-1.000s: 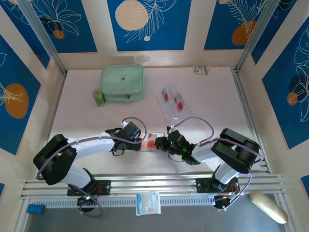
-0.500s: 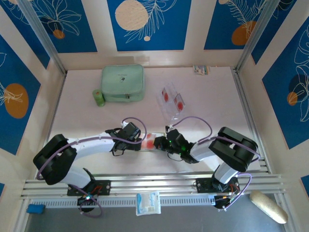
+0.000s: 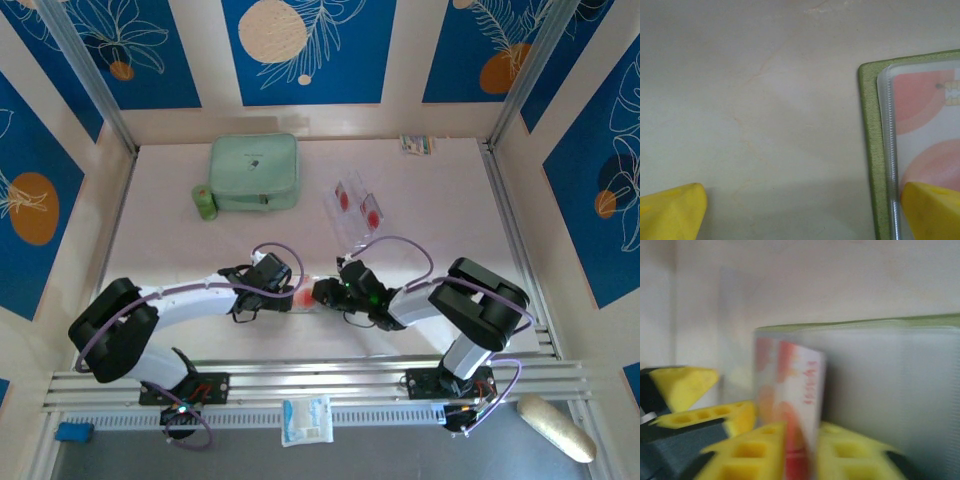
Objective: Put the credit cards into the card holder
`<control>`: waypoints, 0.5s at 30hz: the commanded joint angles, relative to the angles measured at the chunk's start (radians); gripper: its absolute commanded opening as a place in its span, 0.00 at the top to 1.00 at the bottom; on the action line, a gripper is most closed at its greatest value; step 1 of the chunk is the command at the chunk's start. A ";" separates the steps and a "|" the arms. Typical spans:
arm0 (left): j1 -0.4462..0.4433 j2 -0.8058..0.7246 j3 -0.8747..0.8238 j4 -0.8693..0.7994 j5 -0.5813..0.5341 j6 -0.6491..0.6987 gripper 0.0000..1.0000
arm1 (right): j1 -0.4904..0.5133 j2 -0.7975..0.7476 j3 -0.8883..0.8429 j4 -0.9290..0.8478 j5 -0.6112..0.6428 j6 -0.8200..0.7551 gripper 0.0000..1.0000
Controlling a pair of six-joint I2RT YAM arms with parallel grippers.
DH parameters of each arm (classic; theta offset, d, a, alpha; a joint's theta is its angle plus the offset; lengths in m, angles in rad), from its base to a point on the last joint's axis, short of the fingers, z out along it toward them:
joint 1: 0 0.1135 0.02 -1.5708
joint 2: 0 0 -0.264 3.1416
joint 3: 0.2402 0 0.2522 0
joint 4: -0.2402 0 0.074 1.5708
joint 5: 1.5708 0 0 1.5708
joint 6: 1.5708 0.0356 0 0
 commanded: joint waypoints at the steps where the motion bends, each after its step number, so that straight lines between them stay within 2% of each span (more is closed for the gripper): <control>1: -0.006 -0.018 -0.009 -0.035 -0.004 -0.007 0.00 | -0.031 -0.027 0.025 -0.189 -0.063 -0.071 0.62; 4: 0.003 -0.044 -0.004 -0.048 -0.009 -0.011 0.00 | -0.060 -0.091 0.067 -0.330 -0.089 -0.137 0.56; 9: 0.024 -0.095 -0.004 -0.073 -0.021 -0.016 0.00 | -0.077 -0.166 0.165 -0.579 -0.076 -0.245 0.57; 12: 0.039 -0.114 -0.013 -0.079 -0.023 -0.017 0.00 | -0.079 -0.157 0.225 -0.680 -0.068 -0.293 0.67; 15: 0.050 -0.117 -0.026 -0.077 -0.023 -0.017 0.00 | -0.079 -0.121 0.285 -0.741 -0.073 -0.326 0.80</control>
